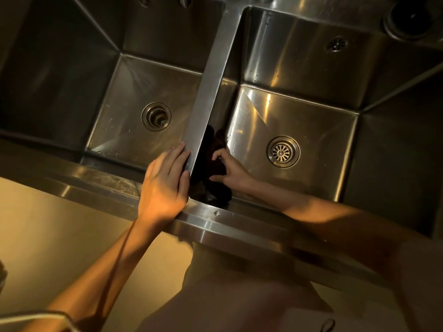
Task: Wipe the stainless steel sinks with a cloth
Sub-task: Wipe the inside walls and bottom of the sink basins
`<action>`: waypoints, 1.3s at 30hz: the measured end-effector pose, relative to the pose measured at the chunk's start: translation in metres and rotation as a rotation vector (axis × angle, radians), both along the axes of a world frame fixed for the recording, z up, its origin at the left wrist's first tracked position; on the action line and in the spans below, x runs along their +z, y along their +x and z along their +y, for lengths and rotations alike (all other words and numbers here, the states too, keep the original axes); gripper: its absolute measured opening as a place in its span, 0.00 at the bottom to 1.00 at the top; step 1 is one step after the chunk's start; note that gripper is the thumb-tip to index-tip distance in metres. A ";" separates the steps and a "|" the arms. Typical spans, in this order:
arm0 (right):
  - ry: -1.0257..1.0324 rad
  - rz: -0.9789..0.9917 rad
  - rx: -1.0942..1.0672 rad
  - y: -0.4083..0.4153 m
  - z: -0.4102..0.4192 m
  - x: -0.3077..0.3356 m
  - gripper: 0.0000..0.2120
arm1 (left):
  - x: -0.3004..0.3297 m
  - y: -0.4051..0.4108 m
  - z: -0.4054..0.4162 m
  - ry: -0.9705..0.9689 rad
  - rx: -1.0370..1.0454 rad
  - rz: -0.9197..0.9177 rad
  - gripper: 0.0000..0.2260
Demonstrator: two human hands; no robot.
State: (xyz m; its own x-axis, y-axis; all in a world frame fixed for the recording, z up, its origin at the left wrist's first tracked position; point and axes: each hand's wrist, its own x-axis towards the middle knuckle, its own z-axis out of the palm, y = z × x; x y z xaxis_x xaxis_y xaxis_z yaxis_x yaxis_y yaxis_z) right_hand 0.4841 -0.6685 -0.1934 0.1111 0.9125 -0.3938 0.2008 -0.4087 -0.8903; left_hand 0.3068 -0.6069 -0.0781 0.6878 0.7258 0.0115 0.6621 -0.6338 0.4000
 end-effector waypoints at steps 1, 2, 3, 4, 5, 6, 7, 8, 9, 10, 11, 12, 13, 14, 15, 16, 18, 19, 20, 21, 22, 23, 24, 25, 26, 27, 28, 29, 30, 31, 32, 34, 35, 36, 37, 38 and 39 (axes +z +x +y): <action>-0.055 -0.034 0.002 -0.001 0.002 -0.011 0.24 | 0.000 0.000 0.000 -0.006 0.004 0.003 0.20; -0.112 -0.068 0.007 -0.002 0.005 -0.020 0.23 | 0.001 0.000 0.000 -0.010 0.005 0.007 0.20; -0.161 -0.103 0.016 -0.002 0.008 -0.029 0.23 | 0.001 0.000 0.000 -0.013 0.005 0.011 0.20; -0.198 -0.135 0.029 -0.001 0.012 -0.037 0.23 | 0.001 0.000 0.000 -0.017 0.005 0.012 0.20; -0.225 -0.149 0.040 -0.001 0.015 -0.043 0.22 | 0.002 0.000 -0.001 -0.021 0.005 0.010 0.20; -0.245 -0.143 0.043 -0.001 0.017 -0.048 0.22 | 0.002 0.000 -0.001 -0.025 0.005 0.007 0.20; -0.263 -0.133 0.038 -0.001 0.019 -0.051 0.22 | 0.003 -0.001 -0.001 -0.027 0.002 0.004 0.20; -0.278 -0.129 0.026 -0.002 0.020 -0.054 0.22 | 0.004 0.000 -0.001 -0.027 -0.004 0.002 0.20; -0.292 -0.126 0.012 -0.002 0.021 -0.054 0.22 | 0.004 0.000 -0.001 -0.027 -0.010 0.000 0.20; -0.305 -0.114 0.002 -0.002 0.021 -0.054 0.22 | 0.005 0.000 -0.001 -0.029 -0.015 -0.004 0.20; -0.318 -0.087 -0.006 -0.003 0.020 -0.052 0.22 | 0.005 0.000 -0.001 -0.033 -0.018 -0.009 0.20; -0.328 -0.046 -0.011 -0.003 0.018 -0.049 0.21 | 0.006 0.000 -0.001 -0.036 -0.019 -0.012 0.20; -0.331 0.002 -0.014 -0.003 0.016 -0.044 0.21 | 0.006 0.001 -0.001 -0.037 -0.019 -0.011 0.20; -0.325 0.050 -0.013 -0.004 0.013 -0.038 0.22 | 0.007 0.001 -0.001 -0.034 -0.022 -0.009 0.20; -0.307 0.095 -0.012 -0.004 0.011 -0.030 0.22 | 0.006 0.001 -0.001 -0.029 -0.026 -0.005 0.20; -0.279 0.132 -0.014 -0.004 0.008 -0.021 0.23 | 0.006 0.001 -0.001 -0.024 -0.031 -0.002 0.20; -0.200 0.190 -0.021 -0.004 0.004 0.000 0.23 | 0.005 0.000 -0.001 -0.015 -0.037 0.007 0.21; -0.153 0.210 -0.015 -0.003 0.001 0.013 0.24 | 0.004 0.000 0.000 -0.014 -0.039 0.010 0.21; -0.102 0.228 -0.001 -0.002 -0.002 0.026 0.24 | 0.003 -0.001 0.000 -0.017 -0.040 0.011 0.21; -0.052 0.249 0.021 -0.001 -0.006 0.038 0.24 | 0.003 -0.001 0.000 -0.023 -0.040 0.009 0.22; -0.001 0.269 0.051 0.001 -0.010 0.050 0.25 | 0.002 -0.001 0.000 -0.031 -0.040 0.006 0.22; 0.049 0.273 0.087 0.002 -0.014 0.060 0.24 | 0.001 -0.002 0.001 -0.037 -0.043 0.004 0.23; 0.090 0.261 0.127 0.003 -0.019 0.069 0.24 | 0.000 -0.003 0.001 -0.041 -0.048 0.000 0.23; 0.121 0.238 0.169 0.005 -0.022 0.074 0.23 | -0.001 -0.003 0.002 -0.044 -0.053 -0.003 0.23; 0.140 0.207 0.211 0.006 -0.024 0.074 0.22 | -0.001 -0.004 0.002 -0.047 -0.057 -0.006 0.23; 0.145 0.166 0.252 0.008 -0.025 0.070 0.21 | -0.002 -0.003 0.002 -0.050 -0.059 -0.006 0.24; 0.140 0.113 0.296 0.008 -0.025 0.062 0.20 | -0.002 -0.003 0.002 -0.051 -0.057 -0.002 0.24; 0.126 0.054 0.337 0.008 -0.024 0.053 0.20 | -0.002 -0.003 0.002 -0.052 -0.051 0.005 0.25; 0.103 0.001 0.371 0.008 -0.023 0.042 0.20 | -0.002 -0.003 0.002 -0.054 -0.045 0.011 0.25; 0.068 -0.038 0.397 0.007 -0.021 0.030 0.20 | -0.001 -0.003 0.002 -0.058 -0.040 0.015 0.26; 0.023 -0.066 0.415 0.006 -0.019 0.018 0.21 | -0.001 -0.002 0.002 -0.061 -0.036 0.017 0.26; -0.072 -0.117 0.437 0.005 -0.014 -0.006 0.21 | 0.001 -0.001 0.002 -0.069 -0.028 0.027 0.27; -0.112 -0.146 0.447 0.004 -0.012 -0.017 0.21 | 0.001 -0.001 0.003 -0.072 -0.025 0.033 0.27; -0.145 -0.175 0.455 0.004 -0.010 -0.026 0.21 | 0.002 0.000 0.003 -0.078 -0.022 0.040 0.27; -0.176 -0.200 0.464 0.003 -0.008 -0.034 0.21 | 0.003 0.001 0.003 -0.084 -0.018 0.047 0.27; -0.206 -0.218 0.469 0.002 -0.007 -0.041 0.20 | 0.003 0.002 0.003 -0.089 -0.016 0.055 0.27; -0.234 -0.226 0.470 0.002 -0.006 -0.046 0.20 | 0.003 0.002 0.003 -0.093 -0.013 0.063 0.27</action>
